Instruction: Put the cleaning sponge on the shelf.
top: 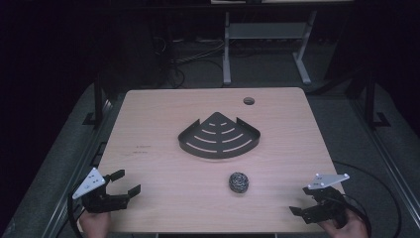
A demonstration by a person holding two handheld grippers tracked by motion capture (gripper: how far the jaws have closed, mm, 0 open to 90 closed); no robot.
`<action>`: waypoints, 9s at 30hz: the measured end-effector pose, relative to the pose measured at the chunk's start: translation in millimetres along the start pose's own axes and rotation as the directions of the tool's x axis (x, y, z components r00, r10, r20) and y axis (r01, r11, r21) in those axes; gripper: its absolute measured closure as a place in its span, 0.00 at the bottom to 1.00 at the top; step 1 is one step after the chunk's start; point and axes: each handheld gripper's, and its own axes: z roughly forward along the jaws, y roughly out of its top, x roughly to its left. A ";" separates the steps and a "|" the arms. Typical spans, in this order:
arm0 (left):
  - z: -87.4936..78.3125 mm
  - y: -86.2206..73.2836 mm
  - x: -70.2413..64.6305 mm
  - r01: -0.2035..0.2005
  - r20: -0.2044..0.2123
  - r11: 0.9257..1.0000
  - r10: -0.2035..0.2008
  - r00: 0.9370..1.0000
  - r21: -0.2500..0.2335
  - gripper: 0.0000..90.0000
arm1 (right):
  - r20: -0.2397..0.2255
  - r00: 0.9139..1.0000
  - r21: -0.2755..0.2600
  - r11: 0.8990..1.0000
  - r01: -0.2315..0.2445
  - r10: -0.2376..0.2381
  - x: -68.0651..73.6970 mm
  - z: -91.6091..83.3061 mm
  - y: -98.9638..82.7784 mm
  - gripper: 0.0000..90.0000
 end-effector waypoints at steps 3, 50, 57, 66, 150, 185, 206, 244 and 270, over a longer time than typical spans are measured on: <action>0.5 0.0 -0.3 -0.001 -0.002 1.000 0.001 1.000 0.001 0.15 | -0.005 1.000 -0.006 1.000 0.007 -0.007 0.5 -0.3 1.4 0.17; -4.7 -1.4 2.4 0.022 -0.005 0.999 -0.022 1.000 -0.023 0.15 | -0.082 0.981 0.072 0.980 0.184 -0.178 36.1 22.4 70.5 0.17; -5.1 -1.3 2.9 0.021 -0.006 1.000 -0.021 1.000 -0.023 0.15 | -0.086 0.976 0.083 0.974 0.209 -0.202 39.4 25.6 79.7 0.17; -5.7 -1.4 3.3 0.027 -0.007 0.999 -0.027 1.000 -0.030 0.15 | -0.095 0.971 0.093 0.969 0.227 -0.218 40.8 30.4 88.1 0.17; -6.7 -0.7 5.6 0.038 -0.003 0.999 -0.038 0.999 -0.040 0.15 | -0.228 0.938 0.286 0.903 0.320 -0.261 56.2 114.2 163.7 0.17; -6.7 -0.7 6.2 0.038 0.000 0.998 -0.038 0.999 -0.041 0.15 | -0.207 0.935 0.330 0.879 0.345 -0.289 58.9 124.8 162.1 0.32; -7.1 -0.3 5.9 0.035 -0.001 0.999 -0.035 0.999 -0.042 0.15 | -0.194 0.935 0.323 0.880 0.348 -0.298 59.1 121.1 161.2 0.36; -7.1 0.2 5.4 0.035 0.000 0.998 -0.035 0.999 -0.047 0.15 | -0.172 0.919 0.299 0.870 0.391 -0.354 62.9 91.6 198.4 0.36; -7.2 0.6 4.8 0.034 -0.003 0.998 -0.034 0.999 -0.049 0.15 | -0.165 0.922 0.309 0.869 0.387 -0.351 50.2 82.5 226.0 0.36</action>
